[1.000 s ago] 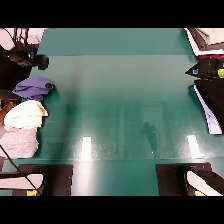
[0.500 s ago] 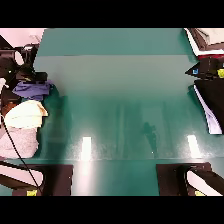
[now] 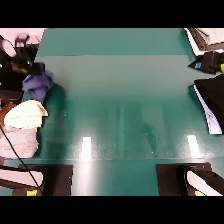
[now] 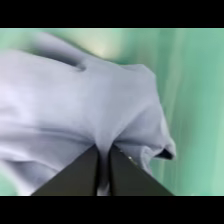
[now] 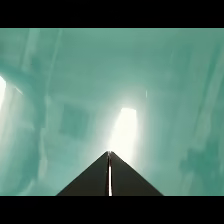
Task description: Fold the shirts.
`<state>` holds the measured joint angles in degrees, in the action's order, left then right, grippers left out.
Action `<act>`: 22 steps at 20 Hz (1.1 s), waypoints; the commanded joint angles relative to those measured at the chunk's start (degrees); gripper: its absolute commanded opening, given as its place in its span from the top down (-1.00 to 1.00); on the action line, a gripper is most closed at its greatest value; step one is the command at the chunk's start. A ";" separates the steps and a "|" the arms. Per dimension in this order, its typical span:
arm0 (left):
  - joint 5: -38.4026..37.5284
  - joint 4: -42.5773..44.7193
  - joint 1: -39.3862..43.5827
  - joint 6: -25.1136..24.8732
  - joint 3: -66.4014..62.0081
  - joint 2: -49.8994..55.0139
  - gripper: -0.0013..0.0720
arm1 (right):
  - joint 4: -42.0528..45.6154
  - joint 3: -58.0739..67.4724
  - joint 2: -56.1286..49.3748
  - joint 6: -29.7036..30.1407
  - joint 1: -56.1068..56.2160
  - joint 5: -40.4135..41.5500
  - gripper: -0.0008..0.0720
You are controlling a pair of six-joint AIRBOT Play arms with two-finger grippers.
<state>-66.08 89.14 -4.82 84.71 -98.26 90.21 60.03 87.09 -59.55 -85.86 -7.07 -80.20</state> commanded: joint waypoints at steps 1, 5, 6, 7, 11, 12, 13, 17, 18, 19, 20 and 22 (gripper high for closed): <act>-4.42 -11.08 3.13 -9.18 -9.84 -7.80 0.90 | -0.04 5.88 0.02 -0.02 0.04 5.57 0.92; -8.63 -34.77 8.20 -16.79 -18.73 -17.09 0.90 | 0.02 12.55 0.00 -0.02 0.04 8.55 0.92; -8.72 -40.11 9.86 -19.34 -18.71 -18.86 0.90 | 0.00 13.51 0.00 -0.02 0.04 8.48 0.92; -9.33 -43.85 11.74 -20.79 -18.71 -20.00 0.90 | 0.00 14.12 0.00 0.00 0.04 8.39 0.93; -9.64 -42.42 21.73 -20.87 -16.46 -19.91 0.90 | -0.44 14.69 0.04 -0.02 0.07 6.95 0.92; -9.60 -41.07 23.74 -20.85 -14.82 -19.10 0.90 | -0.42 14.69 0.04 -0.02 0.07 5.99 0.93; -9.64 -39.98 25.55 -20.81 -12.85 -17.84 0.90 | -0.42 14.67 0.00 -0.02 0.07 5.14 0.92; -8.52 -38.23 28.28 -20.13 -5.81 -9.66 0.90 | -0.39 14.64 0.00 -0.02 0.07 3.06 0.92; -8.15 -38.14 28.02 -19.37 -4.96 -7.41 0.89 | -0.37 14.64 0.00 0.00 0.07 2.54 0.92; -8.26 -37.66 27.54 -17.94 -4.79 -5.20 0.29 | -0.33 14.64 0.00 0.00 0.07 1.90 0.92; -8.52 -37.31 26.75 -15.61 -4.79 -3.80 -0.52 | 0.00 14.64 0.00 0.02 0.07 1.51 0.92; -11.06 -36.68 23.63 -12.13 -4.85 -3.30 -0.78 | 0.15 14.64 0.00 0.63 0.04 1.14 0.92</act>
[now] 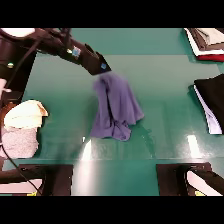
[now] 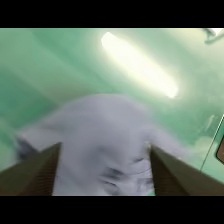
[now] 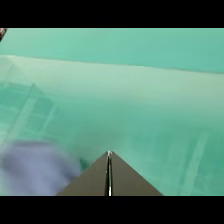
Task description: Fold the shirts.
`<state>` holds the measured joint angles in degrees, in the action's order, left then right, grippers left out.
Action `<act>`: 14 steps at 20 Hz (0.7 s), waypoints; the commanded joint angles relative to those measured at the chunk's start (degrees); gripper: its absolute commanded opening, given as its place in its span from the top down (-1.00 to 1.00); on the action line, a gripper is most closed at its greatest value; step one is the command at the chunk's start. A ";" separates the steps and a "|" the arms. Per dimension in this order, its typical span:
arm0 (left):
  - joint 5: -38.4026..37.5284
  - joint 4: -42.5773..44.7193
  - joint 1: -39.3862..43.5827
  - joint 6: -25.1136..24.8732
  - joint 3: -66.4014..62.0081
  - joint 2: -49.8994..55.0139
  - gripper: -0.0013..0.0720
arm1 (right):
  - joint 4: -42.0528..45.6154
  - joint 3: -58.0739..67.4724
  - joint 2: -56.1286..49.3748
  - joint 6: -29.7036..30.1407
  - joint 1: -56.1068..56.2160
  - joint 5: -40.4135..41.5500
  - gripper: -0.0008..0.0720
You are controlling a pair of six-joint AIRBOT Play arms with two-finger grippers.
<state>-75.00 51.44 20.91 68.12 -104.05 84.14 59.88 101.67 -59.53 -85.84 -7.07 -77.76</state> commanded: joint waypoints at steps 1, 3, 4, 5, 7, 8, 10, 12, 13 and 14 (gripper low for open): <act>-5.01 0.92 -4.35 5.57 0.63 2.64 -0.78 | 0.31 0.07 -0.02 1.66 0.04 -1.31 0.92; -10.88 0.94 -8.55 7.76 1.31 2.62 -0.78 | 0.31 0.07 -0.02 1.99 0.04 -1.29 0.92; -12.37 0.87 -9.86 8.72 2.71 2.62 -0.78 | 0.31 0.07 -0.02 2.01 0.04 -1.29 0.92; -12.52 0.90 -10.54 9.40 4.96 2.62 -0.78 | 0.31 0.07 -0.02 2.10 0.04 -1.29 0.92; -10.88 0.81 -10.51 9.18 11.10 2.62 -0.78 | 0.28 0.07 -0.02 2.36 0.04 -1.31 0.92; -9.29 0.46 -10.19 8.85 14.88 2.62 -0.78 | 0.28 0.07 -0.02 2.36 0.04 -1.31 0.92; -5.55 0.00 -9.46 7.91 22.67 2.64 -0.78 | 0.28 0.04 -0.04 2.36 0.04 -1.31 0.92; -1.73 -0.39 -8.13 6.86 30.36 2.67 -0.78 | 0.28 0.04 -0.04 2.36 0.04 -1.44 0.92; 0.15 -0.44 -7.26 6.34 33.62 2.71 -0.78 | 0.20 -0.26 -0.02 2.36 0.07 -1.46 0.92; 2.08 -0.46 -6.32 6.32 36.48 2.75 -0.78 | 0.11 -0.92 0.00 2.34 0.07 -1.62 0.92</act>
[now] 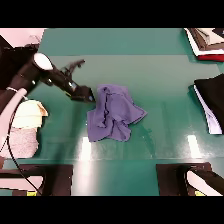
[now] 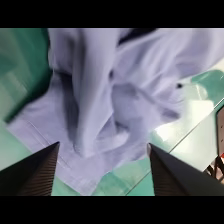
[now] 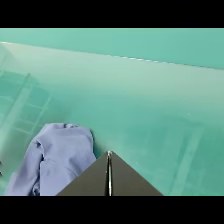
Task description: Fold the shirts.
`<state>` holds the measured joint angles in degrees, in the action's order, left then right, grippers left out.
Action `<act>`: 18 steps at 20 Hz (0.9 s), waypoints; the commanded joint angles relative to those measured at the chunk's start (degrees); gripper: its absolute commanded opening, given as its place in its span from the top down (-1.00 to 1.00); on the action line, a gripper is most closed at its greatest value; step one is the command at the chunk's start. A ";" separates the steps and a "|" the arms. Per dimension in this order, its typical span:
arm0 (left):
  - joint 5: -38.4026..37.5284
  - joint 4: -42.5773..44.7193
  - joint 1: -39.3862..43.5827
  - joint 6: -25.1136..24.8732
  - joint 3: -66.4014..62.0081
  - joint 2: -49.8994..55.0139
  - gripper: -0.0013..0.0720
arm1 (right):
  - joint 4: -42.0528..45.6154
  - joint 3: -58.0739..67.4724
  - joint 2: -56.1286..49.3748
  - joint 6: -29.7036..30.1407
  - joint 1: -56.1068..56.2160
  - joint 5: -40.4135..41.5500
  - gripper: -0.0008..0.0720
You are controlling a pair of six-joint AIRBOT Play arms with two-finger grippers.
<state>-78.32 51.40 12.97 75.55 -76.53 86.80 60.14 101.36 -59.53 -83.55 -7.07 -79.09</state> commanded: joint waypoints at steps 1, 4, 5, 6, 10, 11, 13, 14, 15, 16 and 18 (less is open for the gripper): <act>7.54 -0.55 2.69 -1.44 11.37 0.09 -0.78 | -0.13 -1.70 0.00 0.04 0.07 -0.72 0.92; 10.97 -1.29 5.35 -2.73 13.46 0.09 -0.78 | -0.55 -5.86 0.00 0.04 0.07 -2.03 0.92; 11.76 -1.99 5.92 -3.34 13.44 0.09 -0.78 | -0.55 -7.19 0.02 0.04 0.07 -2.23 0.92; 12.57 -2.71 5.99 -3.56 13.44 0.09 -0.78 | -0.55 -8.52 0.04 0.04 0.07 -2.38 0.92; 14.53 -3.82 5.97 -3.56 13.44 0.09 0.23 | -0.57 -13.79 0.22 0.02 0.07 -3.23 0.92; 14.84 -3.82 5.97 -3.58 13.44 0.09 0.68 | -0.55 -15.34 0.61 0.04 0.07 -3.08 0.92; 14.51 -3.72 5.77 -3.56 13.18 0.04 0.90 | -0.55 -19.52 2.29 0.04 0.07 -1.97 0.92; 12.48 -3.65 4.90 -3.54 11.93 -0.04 0.90 | -0.50 -22.08 3.52 0.04 0.07 -1.70 0.92; 9.60 -3.61 3.58 -3.56 9.62 -0.35 0.90 | -0.55 -24.61 4.74 0.04 0.07 -1.46 0.92; 7.26 -3.54 1.75 -3.56 6.78 -1.77 0.91 | -0.55 -27.43 6.10 0.04 0.11 -1.51 0.92; 4.81 -3.37 -2.54 -3.56 0.13 -6.12 0.91 | -0.59 -33.16 8.72 0.04 0.07 -1.44 0.92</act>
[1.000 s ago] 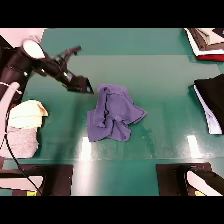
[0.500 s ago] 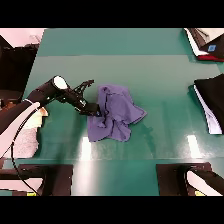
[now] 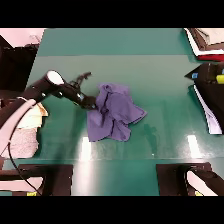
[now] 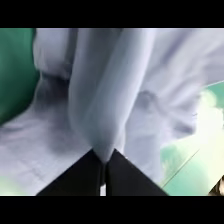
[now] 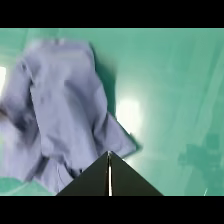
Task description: Fold the shirts.
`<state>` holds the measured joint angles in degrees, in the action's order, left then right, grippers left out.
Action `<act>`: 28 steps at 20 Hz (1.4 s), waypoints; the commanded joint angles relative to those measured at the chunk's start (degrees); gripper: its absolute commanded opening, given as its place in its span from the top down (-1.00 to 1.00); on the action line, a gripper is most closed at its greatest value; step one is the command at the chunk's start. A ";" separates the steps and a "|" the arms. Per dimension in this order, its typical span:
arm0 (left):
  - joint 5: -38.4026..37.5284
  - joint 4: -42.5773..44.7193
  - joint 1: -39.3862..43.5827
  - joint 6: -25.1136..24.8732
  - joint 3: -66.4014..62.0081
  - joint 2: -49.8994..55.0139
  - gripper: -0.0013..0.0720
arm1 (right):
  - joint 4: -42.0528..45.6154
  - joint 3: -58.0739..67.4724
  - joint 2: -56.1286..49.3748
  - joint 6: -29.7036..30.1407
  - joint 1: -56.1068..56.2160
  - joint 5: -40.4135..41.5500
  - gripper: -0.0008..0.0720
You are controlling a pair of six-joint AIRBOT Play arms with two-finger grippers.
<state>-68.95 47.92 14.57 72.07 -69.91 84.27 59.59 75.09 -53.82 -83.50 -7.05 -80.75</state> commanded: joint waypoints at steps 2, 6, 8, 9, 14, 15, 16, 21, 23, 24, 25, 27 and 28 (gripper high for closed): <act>-5.66 0.28 -7.96 -0.11 -13.25 -8.04 0.90 | -0.13 -12.13 4.48 0.00 0.04 0.66 0.54; -5.55 3.37 -10.43 -0.11 -22.21 -13.81 0.90 | -5.77 -22.08 4.94 0.26 0.09 3.52 -0.37; -5.62 3.96 -10.43 -0.09 -23.32 -14.62 0.90 | -11.52 -27.12 4.87 2.25 0.09 7.67 -0.37; -5.88 4.24 -10.43 -0.07 -23.41 -14.56 0.90 | -13.44 -29.40 4.83 2.80 0.11 9.73 -0.37; -8.74 6.08 -10.43 -0.04 -23.39 -14.51 0.90 | -16.70 -36.92 -0.37 4.09 7.02 21.46 -0.37; -9.49 6.08 -10.43 -0.04 -23.39 -14.51 0.90 | -16.65 -36.89 -2.91 4.13 10.10 24.41 -0.37; -10.05 6.08 -10.43 -0.04 -23.39 -14.51 0.90 | -16.94 -36.85 -5.18 4.13 12.70 27.80 -0.37; -11.15 6.21 -10.43 -0.04 -23.39 -14.51 0.90 | -26.05 -33.22 -17.86 8.11 20.70 39.04 -0.37; -11.13 6.21 -10.43 -0.04 -23.39 -14.51 0.90 | -26.03 -28.30 -23.12 8.17 22.67 39.01 -0.37; -11.10 6.21 -10.43 -0.07 -23.39 -14.51 0.90 | -25.99 -26.03 -25.40 8.17 23.54 39.01 -0.37; -11.17 6.21 -10.43 -0.07 -23.39 -14.51 0.90 | -26.03 -23.65 -27.89 8.15 24.24 38.93 -0.37; -11.17 6.21 -10.43 -0.07 -23.39 -14.51 0.90 | -26.05 -19.39 -32.35 8.13 25.22 36.96 -0.37; -11.17 6.21 -10.43 -0.09 -23.39 -14.51 0.90 | -26.12 -17.49 -34.27 8.13 25.57 35.65 -0.37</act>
<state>-80.01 54.08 4.19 72.03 -93.25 69.80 34.15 52.21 -82.08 -75.66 16.73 -43.38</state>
